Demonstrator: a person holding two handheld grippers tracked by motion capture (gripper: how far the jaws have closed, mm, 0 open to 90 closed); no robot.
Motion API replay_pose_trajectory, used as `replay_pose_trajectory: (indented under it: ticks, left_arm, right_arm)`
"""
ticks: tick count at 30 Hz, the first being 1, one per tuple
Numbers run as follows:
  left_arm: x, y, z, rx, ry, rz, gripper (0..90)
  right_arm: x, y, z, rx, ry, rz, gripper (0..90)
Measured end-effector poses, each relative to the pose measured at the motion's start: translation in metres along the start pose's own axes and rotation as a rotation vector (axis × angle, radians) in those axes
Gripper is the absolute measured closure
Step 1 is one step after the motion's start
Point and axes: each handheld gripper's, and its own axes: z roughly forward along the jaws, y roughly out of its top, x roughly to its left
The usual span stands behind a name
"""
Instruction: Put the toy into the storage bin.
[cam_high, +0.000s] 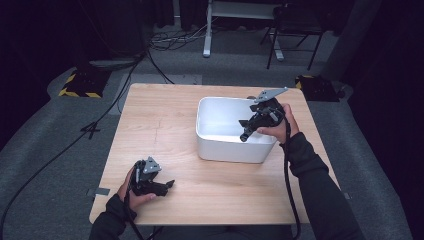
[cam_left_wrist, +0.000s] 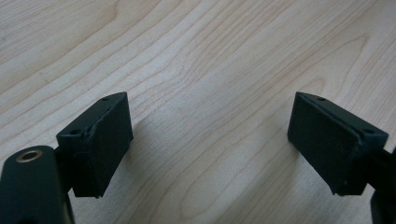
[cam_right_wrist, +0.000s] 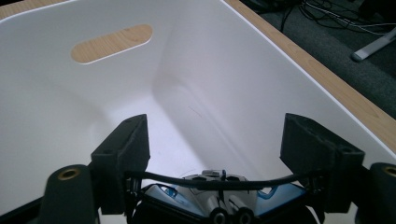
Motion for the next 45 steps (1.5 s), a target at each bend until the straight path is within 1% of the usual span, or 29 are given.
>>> replay_pose_trajectory:
  ticks: [1, 2, 3, 5, 6, 10, 13, 15, 18, 19, 20, 21, 22, 23, 24, 25, 26, 27, 28, 31, 32, 35, 39, 41, 45]
  left_arm:
    - [-0.001, 0.000, 0.000, 0.002, 0.000, -0.007, 14.3]
    - [-0.001, 0.000, 0.000, 0.002, 0.000, -0.007, 14.3]
    - [0.000, 0.000, 0.000, 0.000, 0.001, -0.002, 14.3]
    - [0.000, 0.000, 0.000, 0.000, 0.001, -0.003, 14.3]
    - [0.000, 0.000, 0.000, 0.000, 0.002, -0.002, 14.3]
    - [0.000, 0.000, 0.000, 0.000, 0.002, -0.003, 14.3]
    - [0.000, 0.000, 0.000, 0.001, 0.001, -0.005, 14.3]
    - [0.000, 0.000, 0.000, 0.002, 0.001, -0.004, 14.3]
    - [0.000, 0.000, 0.000, 0.000, 0.002, -0.002, 14.3]
    - [0.000, 0.000, 0.000, 0.000, 0.001, -0.002, 14.3]
    - [0.000, 0.000, 0.000, 0.000, 0.002, -0.002, 14.3]
    - [0.000, 0.000, 0.000, 0.000, 0.002, -0.002, 14.3]
    - [0.000, 0.000, 0.000, -0.001, 0.002, -0.002, 14.3]
    - [0.000, 0.000, 0.000, -0.001, 0.002, -0.002, 14.3]
    - [0.000, 0.000, 0.000, 0.000, 0.001, -0.002, 14.3]
    - [0.000, 0.000, 0.000, 0.001, 0.002, -0.004, 14.3]
    - [0.000, 0.000, 0.000, 0.001, 0.002, -0.004, 14.3]
    - [0.000, 0.000, 0.000, 0.000, 0.002, -0.002, 14.3]
    - [0.000, 0.000, 0.000, 0.000, 0.001, -0.002, 14.3]
    - [0.000, 0.000, 0.000, -0.001, 0.002, -0.002, 14.3]
    - [0.000, 0.000, 0.000, 0.001, 0.002, -0.004, 14.3]
    - [0.000, 0.000, 0.000, 0.002, 0.002, -0.005, 14.3]
    - [0.000, 0.000, 0.000, 0.001, 0.002, -0.006, 14.3]
    - [-0.001, -0.001, 0.000, 0.001, -0.005, -0.017, 14.4]
    - [-0.001, -0.001, 0.000, 0.002, -0.002, -0.013, 14.5]
  right_arm:
    - [0.001, 0.000, -0.001, 0.006, -0.003, 0.000, 24.5]
    - [0.001, 0.000, -0.001, 0.006, -0.003, 0.000, 24.5]
    - [0.001, 0.000, -0.002, 0.020, -0.011, -0.013, 24.5]
    - [0.000, -0.001, -0.004, 0.037, -0.013, -0.016, 24.5]
    - [0.000, -0.001, -0.005, 0.042, -0.013, -0.009, 24.5]
    - [-0.002, -0.005, -0.006, 0.053, -0.012, -0.016, 24.5]
    - [-0.002, -0.008, -0.006, 0.079, 0.001, -0.033, 24.5]
    - [-0.003, -0.011, -0.006, 0.087, 0.008, -0.034, 24.5]
    - [-0.004, -0.012, -0.007, 0.090, 0.009, -0.023, 24.4]
    - [-0.005, -0.014, -0.009, 0.086, 0.017, -0.027, 24.5]
    - [-0.006, -0.015, -0.009, 0.087, 0.021, -0.041, 24.5]
    - [-0.006, -0.015, -0.009, 0.087, 0.021, -0.041, 24.5]
    - [-0.007, -0.016, -0.012, 0.093, 0.025, -0.054, 24.5]
    - [-0.007, -0.016, -0.012, 0.093, 0.025, -0.054, 24.5]
    - [-0.007, -0.017, -0.012, 0.097, 0.025, -0.058, 24.5]
    - [-0.007, -0.019, -0.014, 0.113, 0.023, -0.077, 24.5]
    - [-0.007, -0.019, -0.014, 0.113, 0.023, -0.077, 24.5]
    - [-0.009, -0.022, -0.016, 0.109, 0.033, -0.080, 24.4]
    - [-0.009, -0.022, -0.017, 0.116, 0.031, -0.075, 24.4]
    - [-0.011, -0.025, -0.018, 0.106, 0.043, -0.079, 24.4]
    - [-0.012, -0.026, -0.019, 0.109, 0.044, -0.088, 24.4]
    - [-0.011, -0.027, -0.020, 0.116, 0.045, -0.092, 24.4]
    - [-0.012, -0.027, -0.020, 0.102, 0.053, -0.096, 24.4]
    - [-0.011, -0.028, -0.019, 0.108, 0.051, -0.109, 24.4]
    - [-0.008, -0.031, -0.019, 0.106, 0.050, -0.111, 24.3]
